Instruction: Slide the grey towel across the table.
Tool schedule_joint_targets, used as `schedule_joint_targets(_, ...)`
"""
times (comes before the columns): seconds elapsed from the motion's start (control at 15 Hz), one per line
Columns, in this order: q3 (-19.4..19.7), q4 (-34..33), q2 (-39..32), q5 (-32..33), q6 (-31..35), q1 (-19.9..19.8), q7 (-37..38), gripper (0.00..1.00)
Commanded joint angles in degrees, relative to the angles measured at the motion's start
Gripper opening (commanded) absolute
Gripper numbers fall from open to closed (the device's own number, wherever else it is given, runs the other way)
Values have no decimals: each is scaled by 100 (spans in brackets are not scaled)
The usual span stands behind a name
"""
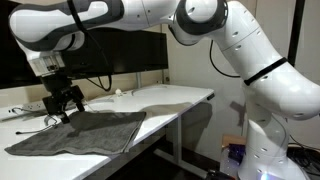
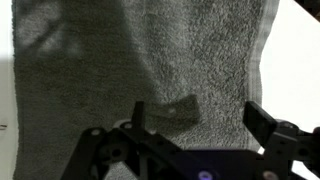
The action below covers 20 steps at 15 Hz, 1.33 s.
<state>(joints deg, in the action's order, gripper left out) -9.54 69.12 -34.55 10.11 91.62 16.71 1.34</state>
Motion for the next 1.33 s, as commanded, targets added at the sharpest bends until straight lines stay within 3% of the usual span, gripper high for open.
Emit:
schedule_joint_targets(0.0, 153, -753, -559, 64, -322, 96, -194, 100)
schedule_joint_targets(0.33, 247, -1241, -1025, -27, -684, 61, -272, 100)
schedule_joint_targets(1.27, 170, -1199, -1394, -14, -1348, -39, -523, 100)
